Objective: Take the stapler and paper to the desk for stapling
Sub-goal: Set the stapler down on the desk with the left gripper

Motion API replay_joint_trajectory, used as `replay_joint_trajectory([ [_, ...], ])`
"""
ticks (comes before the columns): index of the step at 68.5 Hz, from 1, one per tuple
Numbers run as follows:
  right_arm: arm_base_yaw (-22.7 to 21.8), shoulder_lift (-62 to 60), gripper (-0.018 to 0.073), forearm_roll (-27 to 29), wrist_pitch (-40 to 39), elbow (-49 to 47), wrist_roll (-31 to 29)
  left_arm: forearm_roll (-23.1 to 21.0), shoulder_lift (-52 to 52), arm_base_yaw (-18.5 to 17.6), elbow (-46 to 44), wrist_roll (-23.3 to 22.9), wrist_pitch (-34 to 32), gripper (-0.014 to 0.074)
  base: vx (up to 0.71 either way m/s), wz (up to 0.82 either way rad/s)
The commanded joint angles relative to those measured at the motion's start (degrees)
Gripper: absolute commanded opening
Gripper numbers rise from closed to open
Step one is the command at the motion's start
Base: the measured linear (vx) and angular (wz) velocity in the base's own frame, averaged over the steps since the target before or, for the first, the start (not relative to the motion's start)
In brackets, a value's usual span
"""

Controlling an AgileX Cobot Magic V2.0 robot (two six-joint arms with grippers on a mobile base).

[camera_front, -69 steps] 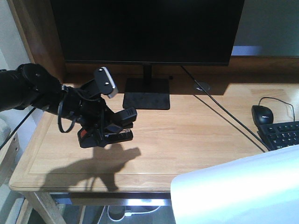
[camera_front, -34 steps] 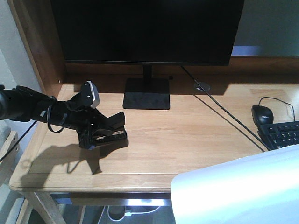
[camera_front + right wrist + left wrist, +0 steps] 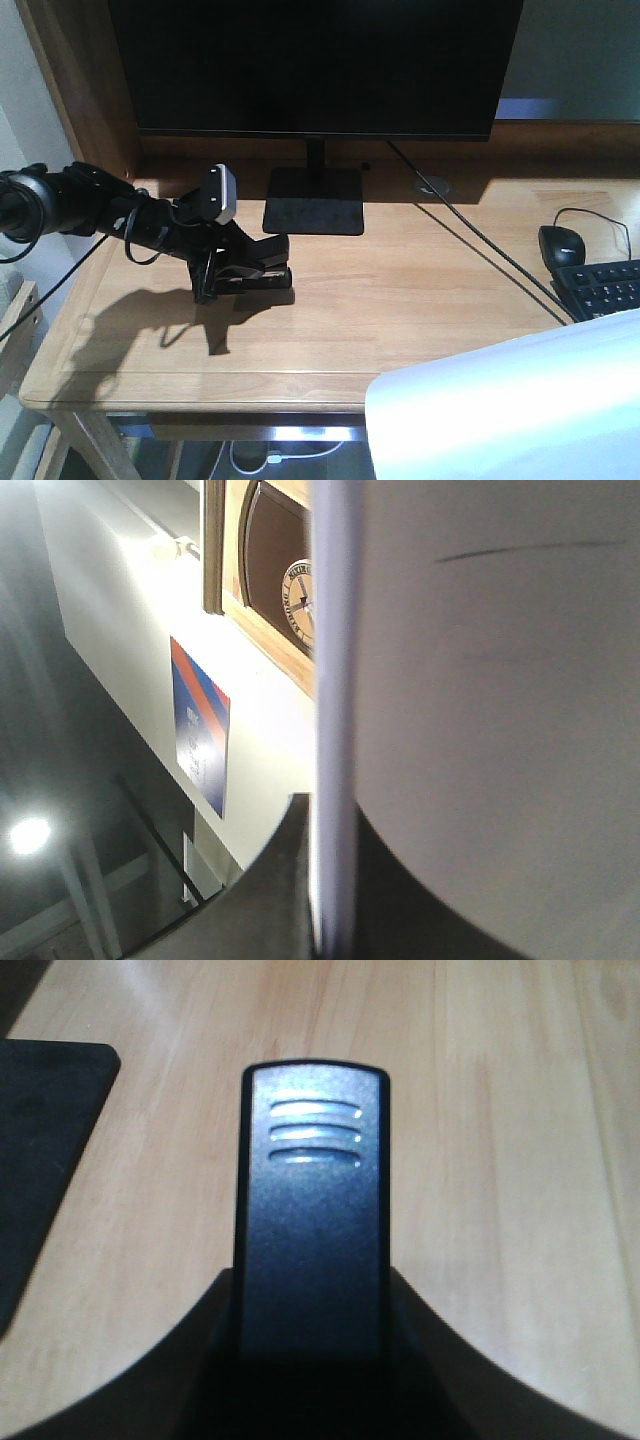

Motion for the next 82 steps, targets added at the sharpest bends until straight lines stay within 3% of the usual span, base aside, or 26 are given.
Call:
replay_joint_trajectory([
  [1, 0.06, 0.68, -0.0002, -0.2, -3.38, -1.62, -0.66, 0.56, -3.64, -0.93, -3.75, -0.61, -0.25, 0.0011, 0.0, 0.0],
  [10, 0.06, 0.68, -0.0002, -0.2, -3.38, -1.62, -0.66, 4.1, -2.33, -0.82, -5.55, -4.77, -0.23, 0.0013, 0.0, 0.0],
  [28, 0.06, 0.68, -0.0002, -0.2, -3.38, -1.62, -0.66, 6.12, -0.02, -0.84, -5.49, -4.79, 1.11, 0.0029, 0.0, 0.0],
  [37, 0.06, 0.68, -0.0002, -0.2, -3.38, -1.62, -0.66, 6.6, 0.11, -0.84, -5.49, -7.56, 0.95, 0.0078, 0.0, 0.0],
  [46, 0.06, 0.68, -0.0002, -0.2, -3.38, -1.62, -0.66, 6.66, 0.0, -0.84, -5.49, -7.7, 1.02, 0.017, 0.0, 0.0],
  [68, 0.06, 0.68, -0.0002, -0.2, -3.44, -1.62, -0.66, 6.84, -0.49, -0.84, -5.49, -10.12, 0.45, 0.0504, 0.0, 0.0],
  [82, 0.06, 0.68, -0.0002, -0.2, -3.44, -1.62, -0.66, 8.27, -3.8, -0.67, -5.49, -10.59, 0.81, 0.0554, 0.0, 0.0],
])
